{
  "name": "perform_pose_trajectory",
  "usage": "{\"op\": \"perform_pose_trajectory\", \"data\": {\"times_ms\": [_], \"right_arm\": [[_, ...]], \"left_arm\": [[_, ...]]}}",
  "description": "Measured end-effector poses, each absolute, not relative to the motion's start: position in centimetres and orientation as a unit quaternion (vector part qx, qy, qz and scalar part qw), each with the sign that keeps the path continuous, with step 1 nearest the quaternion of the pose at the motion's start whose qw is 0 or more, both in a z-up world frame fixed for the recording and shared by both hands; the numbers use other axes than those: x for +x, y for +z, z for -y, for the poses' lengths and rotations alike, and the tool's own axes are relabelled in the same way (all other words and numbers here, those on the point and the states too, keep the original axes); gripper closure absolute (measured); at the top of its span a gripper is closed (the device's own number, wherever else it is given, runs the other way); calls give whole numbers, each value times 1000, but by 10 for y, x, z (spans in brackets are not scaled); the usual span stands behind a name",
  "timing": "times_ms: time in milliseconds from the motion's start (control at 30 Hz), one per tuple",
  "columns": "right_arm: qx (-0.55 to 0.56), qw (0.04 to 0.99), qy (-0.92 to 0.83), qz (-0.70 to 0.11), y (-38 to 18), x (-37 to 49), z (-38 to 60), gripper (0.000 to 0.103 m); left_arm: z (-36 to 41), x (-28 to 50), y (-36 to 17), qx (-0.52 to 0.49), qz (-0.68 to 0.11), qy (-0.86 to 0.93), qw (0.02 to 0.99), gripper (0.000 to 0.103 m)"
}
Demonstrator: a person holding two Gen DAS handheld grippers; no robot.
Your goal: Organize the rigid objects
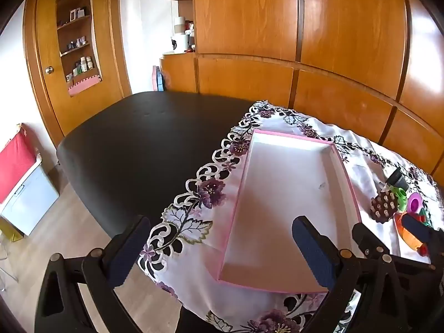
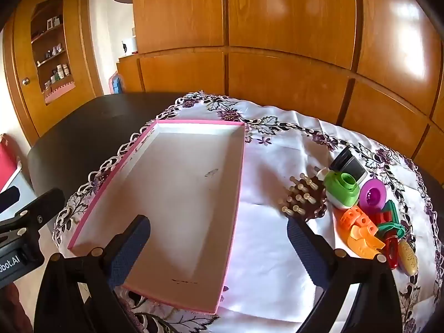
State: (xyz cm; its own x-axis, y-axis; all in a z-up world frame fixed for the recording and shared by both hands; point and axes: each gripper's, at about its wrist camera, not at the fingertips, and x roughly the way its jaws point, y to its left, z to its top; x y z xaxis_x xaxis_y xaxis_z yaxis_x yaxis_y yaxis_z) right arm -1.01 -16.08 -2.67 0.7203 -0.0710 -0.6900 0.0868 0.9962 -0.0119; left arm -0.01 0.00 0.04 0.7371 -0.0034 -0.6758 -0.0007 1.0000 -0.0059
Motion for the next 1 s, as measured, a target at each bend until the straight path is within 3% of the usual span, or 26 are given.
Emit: {"op": "perform_pose_trajectory", "data": {"times_ms": [1000], "right_arm": [[2,933,-52,-355,-15,-16,164,2]], "left_arm": [[-4,-2,-5,-5,-378,4,926,0]]}}
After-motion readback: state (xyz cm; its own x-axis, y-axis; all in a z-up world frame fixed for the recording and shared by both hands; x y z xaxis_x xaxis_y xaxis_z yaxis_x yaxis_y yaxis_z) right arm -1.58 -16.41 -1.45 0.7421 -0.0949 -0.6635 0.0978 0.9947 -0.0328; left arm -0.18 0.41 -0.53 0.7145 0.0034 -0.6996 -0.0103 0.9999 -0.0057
